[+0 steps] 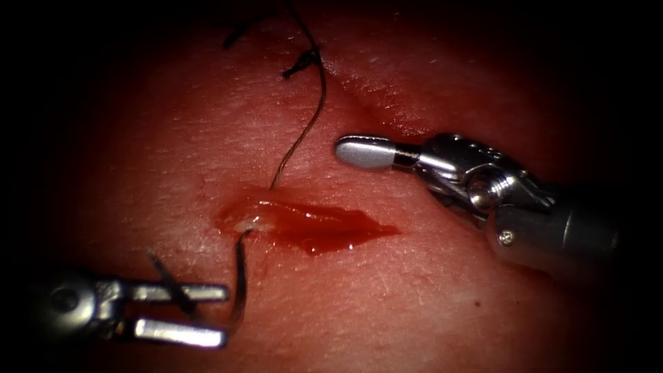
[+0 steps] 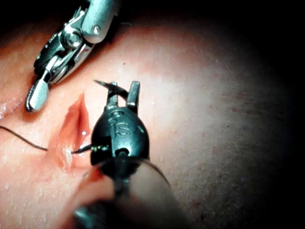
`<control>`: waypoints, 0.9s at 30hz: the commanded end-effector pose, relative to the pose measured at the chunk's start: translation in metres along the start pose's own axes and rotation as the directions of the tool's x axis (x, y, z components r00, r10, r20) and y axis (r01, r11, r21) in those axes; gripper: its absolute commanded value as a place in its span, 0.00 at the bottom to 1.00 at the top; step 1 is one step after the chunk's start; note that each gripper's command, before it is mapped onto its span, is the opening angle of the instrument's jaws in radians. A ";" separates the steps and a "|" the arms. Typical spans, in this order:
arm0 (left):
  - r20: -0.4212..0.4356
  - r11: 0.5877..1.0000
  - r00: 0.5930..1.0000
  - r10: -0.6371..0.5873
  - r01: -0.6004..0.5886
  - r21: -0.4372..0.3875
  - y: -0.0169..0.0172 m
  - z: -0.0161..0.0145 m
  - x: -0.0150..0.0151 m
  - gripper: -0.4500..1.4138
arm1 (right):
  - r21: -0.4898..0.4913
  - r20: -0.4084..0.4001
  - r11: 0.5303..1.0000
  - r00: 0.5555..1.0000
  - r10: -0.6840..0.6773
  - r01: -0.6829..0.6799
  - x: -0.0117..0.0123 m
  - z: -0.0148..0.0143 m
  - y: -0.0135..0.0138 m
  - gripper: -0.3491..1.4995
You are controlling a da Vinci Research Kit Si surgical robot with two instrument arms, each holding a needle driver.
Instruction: Wound Closure
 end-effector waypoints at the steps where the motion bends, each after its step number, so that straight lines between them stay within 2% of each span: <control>1: 0.009 1.000 1.000 0.016 -0.016 -0.010 0.0002 0.0003 -0.0007 0.20 | 0.012 0.002 1.000 1.000 -0.009 0.009 0.0000 0.0008 0.0004 0.00; 6: 0.059 0.996 0.995 0.076 -0.073 -0.048 -0.0001 -0.0013 -0.0054 0.19 | 0.034 0.016 0.995 0.996 0.089 -0.089 -0.0002 0.0009 0.0003 0.00; 7: 0.059 0.996 0.995 0.076 -0.073 -0.048 -0.0001 -0.0013 -0.0054 0.19 | 0.034 0.016 0.995 0.996 0.089 -0.089 -0.0002 0.0009 0.0003 0.00; 9: 0.061 0.992 0.992 0.113 -0.109 -0.060 -0.0001 -0.0018 -0.0077 0.17 | 0.044 0.023 0.992 0.993 0.118 -0.119 -0.0002 0.0009 0.0003 0.00; 12: 0.055 0.987 0.988 0.147 -0.143 -0.075 0.0006 -0.0017 -0.0094 0.17 | 0.047 0.025 0.990 0.991 0.130 -0.131 -0.0002 0.0009 0.0002 0.00; 16: 0.036 0.971 0.976 0.216 -0.211 -0.110 0.0022 -0.0006 -0.0101 0.17 | 0.049 0.027 0.989 0.990 0.137 -0.138 -0.0002 0.0008 -0.0001 0.00; 19: -0.035 0.947 0.956 0.290 -0.292 -0.133 0.0032 0.0014 -0.0085 0.17 | 0.052 0.029 0.987 0.988 0.153 -0.155 0.0001 0.0006 -0.0005 0.00; 20: -0.056 0.941 0.950 0.307 -0.312 -0.133 0.0033 0.0020 -0.0076 0.17 | 0.054 0.027 0.985 0.987 0.161 -0.163 0.0002 0.0006 -0.0006 0.05; 21: -0.069 0.933 0.942 0.328 -0.335 -0.134 0.0033 0.0024 -0.0069 0.17 | 0.058 0.023 0.982 0.984 0.177 -0.178 0.0005 0.0005 -0.0008 0.25; 22: -0.093 0.921 0.930 0.356 -0.366 -0.132 0.0034 0.0030 -0.0059 0.17 | 0.062 0.021 0.976 0.977 0.210 -0.211 0.0008 0.0004 -0.0010 0.51; 23: -0.108 0.911 0.920 0.377 -0.389 -0.134 0.0035 0.0034 -0.0051 0.16 | 0.064 0.021 0.968 0.970 0.243 -0.243 0.0010 0.0004 -0.0012 0.62; 25: -0.146 0.888 0.895 0.422 -0.440 -0.132 0.0036 0.0043 -0.0035 0.16 | 0.067 0.027 0.953 0.955 0.295 -0.296 0.0014 0.0002 -0.0019 0.69; 27: -0.184 0.856 0.859 0.477 -0.502 -0.126 0.0036 0.0054 -0.0017 0.16 | 0.072 0.035 0.937 0.939 0.341 -0.343 0.0018 0.0000 -0.0027 0.69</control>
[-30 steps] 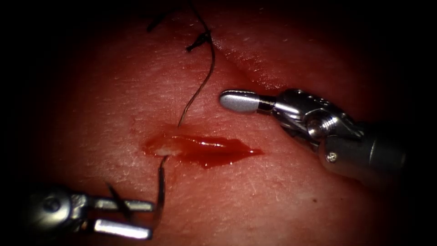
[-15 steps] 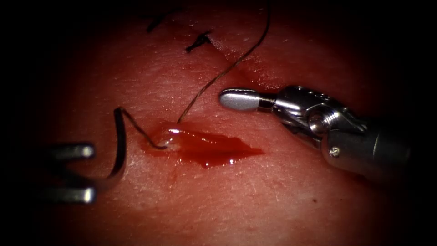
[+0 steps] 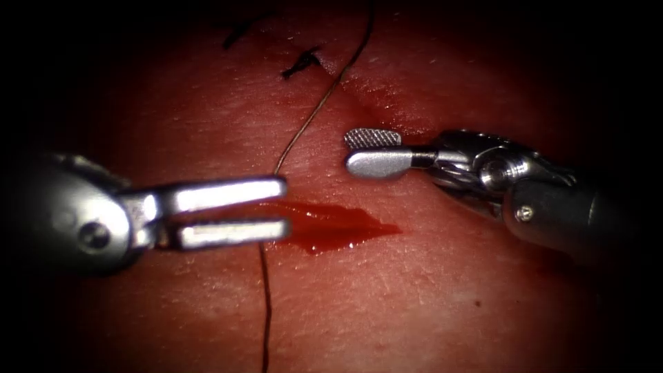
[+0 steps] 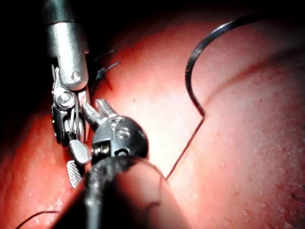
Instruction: Wound Closure
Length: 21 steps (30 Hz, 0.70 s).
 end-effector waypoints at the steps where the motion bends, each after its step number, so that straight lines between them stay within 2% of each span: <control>1: -0.021 0.998 0.998 0.059 -0.059 0.002 -0.0012 0.0019 0.0011 0.16 | 0.008 0.003 0.999 0.999 0.036 -0.036 0.0005 0.0009 -0.0009 0.73; 3: -0.056 0.990 0.989 0.136 -0.135 0.026 -0.0026 0.0032 0.0019 0.16 | 0.017 0.009 0.996 0.996 0.084 -0.084 0.0004 0.0013 -0.0018 0.82; 4: -0.056 0.990 0.989 0.136 -0.135 0.026 -0.0026 0.0032 0.0019 0.16 | 0.017 0.009 0.996 0.996 0.084 -0.084 0.0004 0.0013 -0.0018 0.82; 5: -0.088 0.982 0.979 0.183 -0.178 0.061 -0.0044 0.0046 0.0022 0.18 | 0.052 0.039 0.992 0.993 0.115 -0.117 0.0001 0.0016 -0.0026 0.77; 6: -0.084 0.981 0.979 0.186 -0.181 0.066 -0.0051 0.0049 0.0021 0.19 | 0.061 0.048 0.991 0.992 0.115 -0.118 -0.0002 0.0017 -0.0030 0.73; 9: -0.083 0.981 0.979 0.187 -0.181 0.068 -0.0055 0.0045 0.0019 0.23 | 0.062 0.048 0.991 0.992 0.116 -0.119 -0.0002 0.0018 -0.0032 0.71; 10: -0.080 0.986 0.984 0.157 -0.152 0.071 -0.0058 0.0037 0.0015 0.34 | 0.062 0.048 0.991 0.992 0.116 -0.119 -0.0002 0.0017 -0.0032 0.69; 13: -0.080 0.993 0.992 0.100 -0.094 0.072 -0.0062 0.0029 0.0013 0.43 | 0.062 0.048 0.991 0.992 0.116 -0.119 -0.0001 0.0017 -0.0031 0.69; 14: -0.079 0.996 0.995 0.060 -0.053 0.077 -0.0064 0.0025 0.0013 0.50 | 0.062 0.048 0.991 0.992 0.116 -0.118 0.0000 0.0017 -0.0030 0.68; 16: -0.084 0.986 0.994 -0.063 0.075 0.149 -0.0078 0.0015 0.0012 0.69 | 0.062 0.048 0.991 0.992 0.114 -0.117 0.0000 0.0016 -0.0028 0.66; 18: -0.118 0.959 0.977 -0.178 0.199 0.200 -0.0087 0.0010 0.0013 0.72 | 0.064 0.047 0.991 0.992 0.114 -0.116 0.0000 0.0015 -0.0027 0.65; 21: -0.180 0.931 0.954 -0.242 0.280 0.232 -0.0104 0.0013 0.0015 0.76 | 0.062 0.048 0.993 0.994 0.102 -0.105 0.0000 0.0015 -0.0027 0.65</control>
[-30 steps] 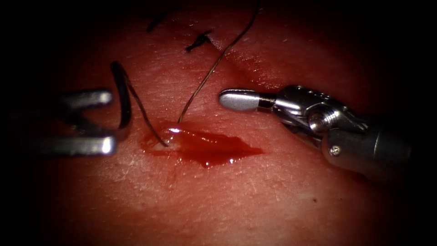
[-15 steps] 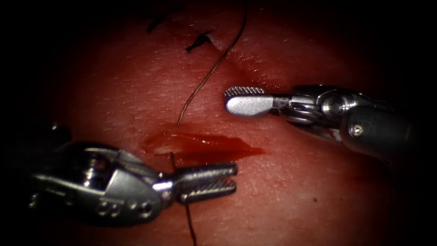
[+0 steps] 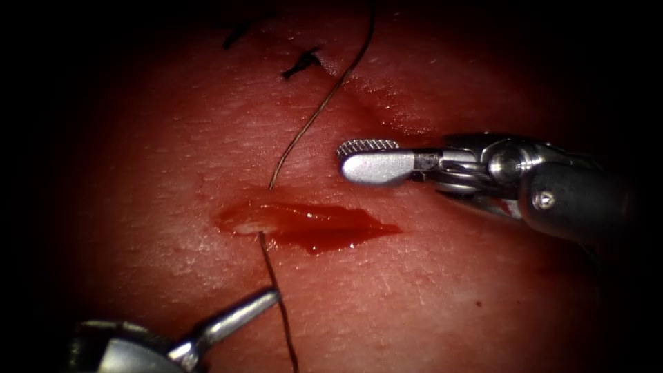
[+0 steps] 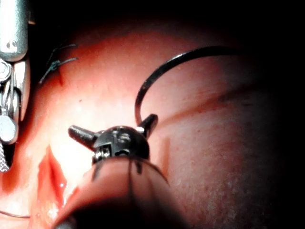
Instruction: Wound Closure
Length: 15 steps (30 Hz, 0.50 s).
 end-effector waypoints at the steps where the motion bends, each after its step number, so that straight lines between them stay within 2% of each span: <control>1: -0.050 1.000 0.999 0.016 -0.015 0.022 -0.0008 0.0020 0.0006 0.77 | 0.001 0.000 1.000 1.000 -0.006 0.006 0.0003 0.0007 0.0003 0.64; 5: -0.212 0.997 0.976 0.043 -0.030 0.064 -0.0026 0.0048 0.0024 0.76 | 0.002 0.001 1.000 1.000 -0.012 0.012 0.0003 0.0007 0.0003 0.63; 9: -0.249 0.998 0.967 0.048 -0.038 0.045 -0.0027 0.0066 0.0033 0.68 | 0.001 0.001 1.000 1.000 -0.019 0.019 0.0002 0.0008 0.0004 0.60; 11: -0.250 0.998 0.967 0.059 -0.050 0.043 -0.0018 0.0070 0.0035 0.46 | 0.001 0.000 1.000 1.000 -0.020 0.020 0.0001 0.0009 0.0004 0.59; 13: -0.273 0.991 0.953 0.131 -0.122 0.049 -0.0010 0.0070 0.0040 0.15 | 0.001 0.000 1.000 1.000 -0.020 0.020 0.0001 0.0010 0.0005 0.58; 15: -0.305 0.987 0.939 0.158 -0.157 0.029 -0.0001 0.0070 0.0045 0.06 | 0.001 0.000 1.000 1.000 -0.021 0.021 0.0000 0.0010 0.0005 0.57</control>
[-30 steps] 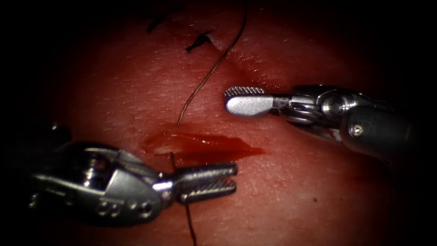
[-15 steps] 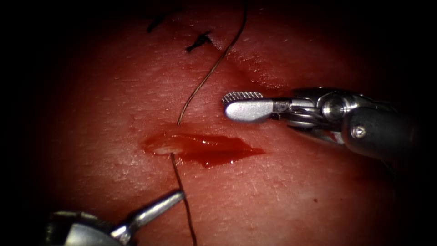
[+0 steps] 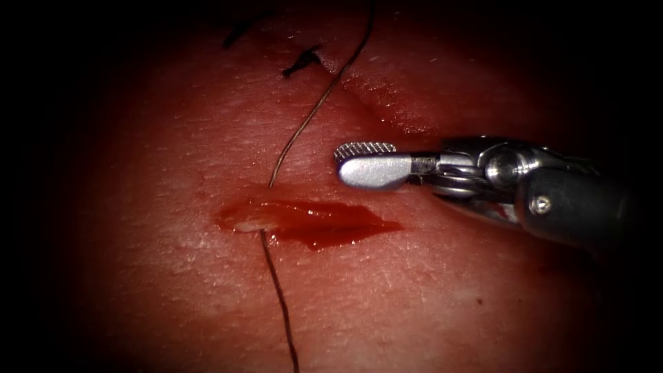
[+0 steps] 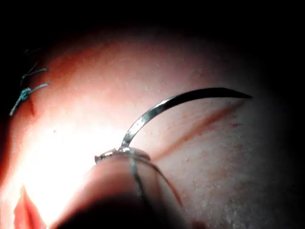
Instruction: Wound Closure
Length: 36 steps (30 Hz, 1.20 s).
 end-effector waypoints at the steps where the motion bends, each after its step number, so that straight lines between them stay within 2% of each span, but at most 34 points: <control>1: -0.005 1.000 1.000 0.012 -0.012 -0.009 0.0006 0.0007 0.0003 0.00 | 0.002 0.000 1.000 1.000 -0.009 0.009 0.0004 0.0007 0.0003 0.56; 7: -0.103 0.992 0.992 0.074 -0.084 -0.092 0.0042 -0.0018 0.0024 0.00 | 0.002 0.000 1.000 1.000 -0.008 0.008 0.0004 0.0006 0.0003 0.51; 11: -0.064 0.984 0.997 0.046 -0.056 -0.168 0.0070 -0.0055 0.0026 0.00 | 0.002 0.000 1.000 1.000 -0.014 0.014 0.0004 0.0006 0.0003 0.49; 17: -0.102 0.975 0.990 0.098 -0.116 -0.190 0.0098 -0.0093 0.0031 0.00 | 0.000 0.007 1.000 1.000 -0.014 0.014 0.0003 0.0004 0.0002 0.45; 20: -0.118 0.971 0.986 0.117 -0.139 -0.194 0.0104 -0.0097 0.0034 0.00 | -0.025 0.045 1.000 0.999 -0.013 0.014 -0.0002 0.0004 0.0000 0.48; 22: -0.131 0.968 0.983 0.131 -0.155 -0.196 0.0109 -0.0096 0.0037 0.00 | -0.037 0.066 0.999 0.998 -0.013 0.015 -0.0007 0.0005 -0.0003 0.54; 24: -0.148 0.963 0.980 0.137 -0.167 -0.212 0.0115 -0.0089 0.0039 0.00 | -0.046 0.088 0.999 0.996 -0.012 0.016 -0.0016 0.0012 -0.0011 0.68; 26: -0.153 0.957 0.978 0.142 -0.175 -0.233 0.0120 -0.0083 0.0039 0.00 | -0.050 0.102 0.998 0.993 0.053 -0.048 -0.0025 0.0020 -0.0017 0.77; 29: -0.168 0.945 0.973 0.162 -0.202 -0.259 0.0131 -0.0073 0.0041 0.00 | -0.033 0.136 0.981 0.971 0.196 -0.193 -0.0040 0.0031 -0.0028 0.81; 32: -0.166 0.933 0.974 0.152 -0.197 -0.302 0.0139 -0.0062 0.0043 0.00 | -0.025 0.148 0.972 0.961 0.234 -0.233 -0.0049 0.0043 -0.0037 0.80; 36: -0.158 0.919 0.977 0.145 -0.192 -0.345 0.0144 -0.0053 0.0046 0.00 | -0.035 0.137 0.959 0.950 0.282 -0.280 -0.0052 0.0066 -0.0043 0.89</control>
